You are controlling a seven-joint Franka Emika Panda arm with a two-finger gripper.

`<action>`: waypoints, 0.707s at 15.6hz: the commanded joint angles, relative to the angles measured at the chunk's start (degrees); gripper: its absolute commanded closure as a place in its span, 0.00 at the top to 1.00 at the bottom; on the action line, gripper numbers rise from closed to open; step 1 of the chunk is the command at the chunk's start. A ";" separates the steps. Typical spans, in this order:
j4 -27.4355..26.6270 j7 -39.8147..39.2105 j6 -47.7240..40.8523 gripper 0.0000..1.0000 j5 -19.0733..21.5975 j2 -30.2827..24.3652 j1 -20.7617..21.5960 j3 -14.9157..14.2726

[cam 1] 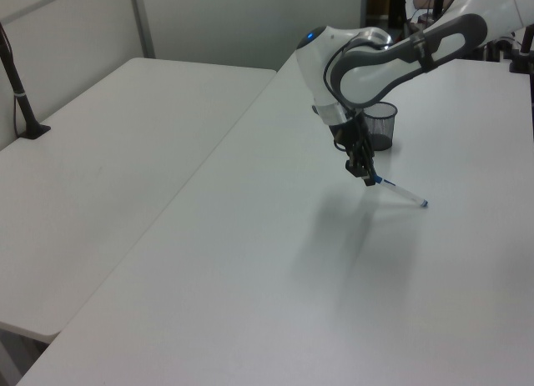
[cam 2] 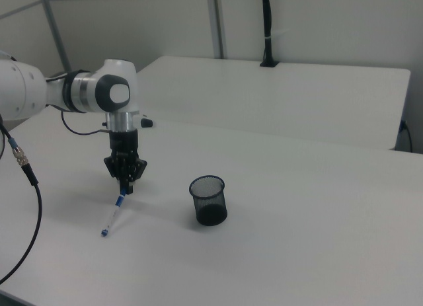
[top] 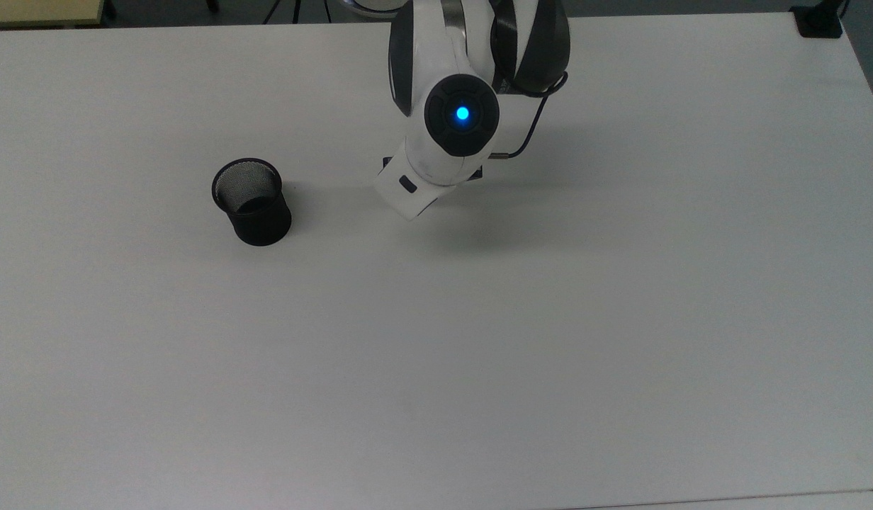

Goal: Remove the marker
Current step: 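Carry the marker away from the cup and lower it to the table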

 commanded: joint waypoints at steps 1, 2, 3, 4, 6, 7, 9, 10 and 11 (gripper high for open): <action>-0.52 2.09 0.62 0.40 0.68 1.50 0.61 -0.56; -0.43 2.09 1.05 0.46 0.68 1.50 0.61 -0.56; -0.25 2.09 1.23 0.48 0.42 1.50 0.61 -0.56; -0.16 2.09 1.23 0.49 0.24 1.42 0.44 -0.56; 0.10 2.00 1.15 0.51 0.07 0.63 0.17 -0.56; 0.10 1.57 1.15 0.57 -0.11 -1.12 -0.09 -0.65; 0.10 1.21 1.23 0.71 -0.28 -4.10 -2.10 -0.56; 0.10 1.21 1.23 0.80 -0.28 -5.77 -3.07 -0.56; 0.19 0.78 1.23 0.90 -0.28 -7.71 -4.04 -0.56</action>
